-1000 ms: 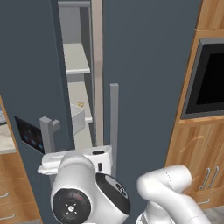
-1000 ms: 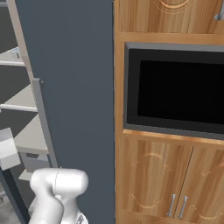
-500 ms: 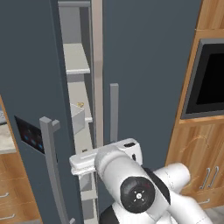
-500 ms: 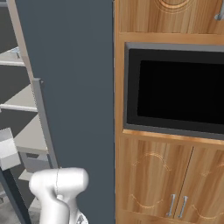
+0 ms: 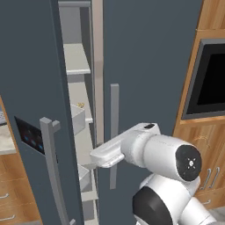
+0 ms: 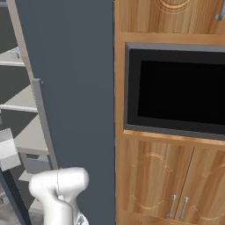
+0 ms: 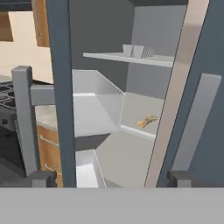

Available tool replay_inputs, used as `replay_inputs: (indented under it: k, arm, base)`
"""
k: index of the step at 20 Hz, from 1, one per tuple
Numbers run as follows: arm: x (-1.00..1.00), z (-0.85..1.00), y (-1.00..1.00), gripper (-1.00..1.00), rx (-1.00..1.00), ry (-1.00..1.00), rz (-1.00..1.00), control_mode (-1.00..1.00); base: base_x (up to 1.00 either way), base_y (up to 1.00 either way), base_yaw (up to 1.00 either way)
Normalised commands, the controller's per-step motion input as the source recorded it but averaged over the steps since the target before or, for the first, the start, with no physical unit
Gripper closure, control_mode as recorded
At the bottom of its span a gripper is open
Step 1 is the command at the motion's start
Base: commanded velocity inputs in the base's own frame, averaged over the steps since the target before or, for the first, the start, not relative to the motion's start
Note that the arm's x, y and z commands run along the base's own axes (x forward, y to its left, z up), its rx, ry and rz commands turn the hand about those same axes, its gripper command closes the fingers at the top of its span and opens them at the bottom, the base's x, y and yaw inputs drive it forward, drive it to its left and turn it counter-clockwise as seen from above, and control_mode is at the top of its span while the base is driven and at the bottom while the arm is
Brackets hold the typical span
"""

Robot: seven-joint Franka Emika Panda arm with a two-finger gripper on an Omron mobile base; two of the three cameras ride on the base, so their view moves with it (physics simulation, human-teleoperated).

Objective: Open the freezer door, pick up the ice cube tray from the freezer, and place it on the dining counter.

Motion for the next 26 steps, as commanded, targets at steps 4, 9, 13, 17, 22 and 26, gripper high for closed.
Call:
replay_inputs:
  k: [4, 9, 13, 17, 22, 26]
  arm:
    - [0.02, 0.0, -0.23, -1.0, 0.08, -0.12, 0.3, -1.0]
    - [0.0, 0.01, -0.23, -1.0, 0.09, -0.18, 0.28, -1.0]
    - [0.0, 0.0, -0.19, -1.0, 0.07, -0.15, 0.28, -1.0]
    - [0.0, 0.0, -0.21, -1.0, 0.07, -0.16, 0.28, -1.0]
    - [0.0, 0.0, -0.05, -1.0, 0.09, -0.2, 0.31, -1.0]
    - [0.03, 0.0, 0.0, -1.0, 0.13, -0.15, 0.26, -1.0]
  base:
    - [0.0, 0.0, 0.0]
    - [0.0, 0.0, 0.0]
    - [0.0, 0.0, 0.0]
    - [0.0, 0.0, 0.0]
    - [0.0, 0.0, 0.0]
    - [0.0, 0.0, 0.0]
